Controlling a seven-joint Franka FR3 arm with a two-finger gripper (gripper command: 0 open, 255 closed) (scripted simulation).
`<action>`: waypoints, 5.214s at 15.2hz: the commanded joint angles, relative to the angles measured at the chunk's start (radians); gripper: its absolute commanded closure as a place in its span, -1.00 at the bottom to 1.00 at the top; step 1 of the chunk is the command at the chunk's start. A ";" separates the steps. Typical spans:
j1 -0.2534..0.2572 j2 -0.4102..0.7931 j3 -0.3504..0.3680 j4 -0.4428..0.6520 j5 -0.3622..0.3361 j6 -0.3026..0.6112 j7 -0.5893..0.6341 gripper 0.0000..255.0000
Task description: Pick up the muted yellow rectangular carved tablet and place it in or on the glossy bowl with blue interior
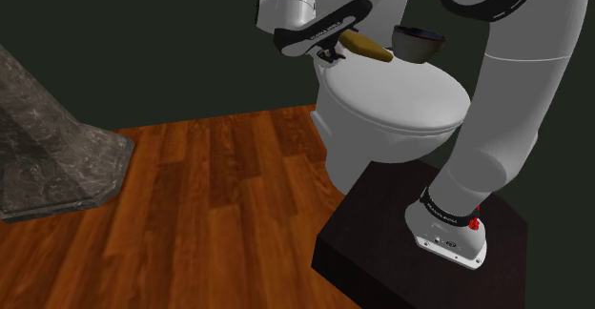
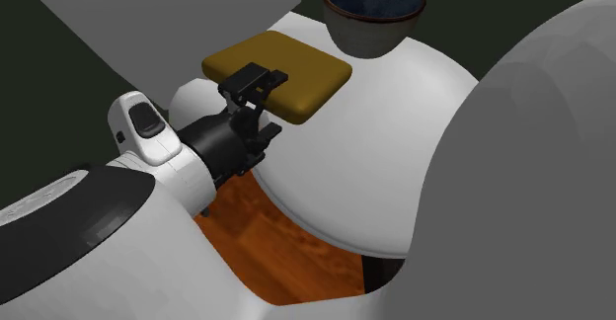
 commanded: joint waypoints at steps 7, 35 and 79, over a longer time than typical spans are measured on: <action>-0.016 -0.016 -0.008 -0.034 -0.006 0.029 0.003 -1.00; -0.006 -0.081 -0.006 0.070 -0.038 -0.068 -0.144 1.00; -0.159 -0.547 -0.192 -0.385 -0.146 0.221 -0.314 1.00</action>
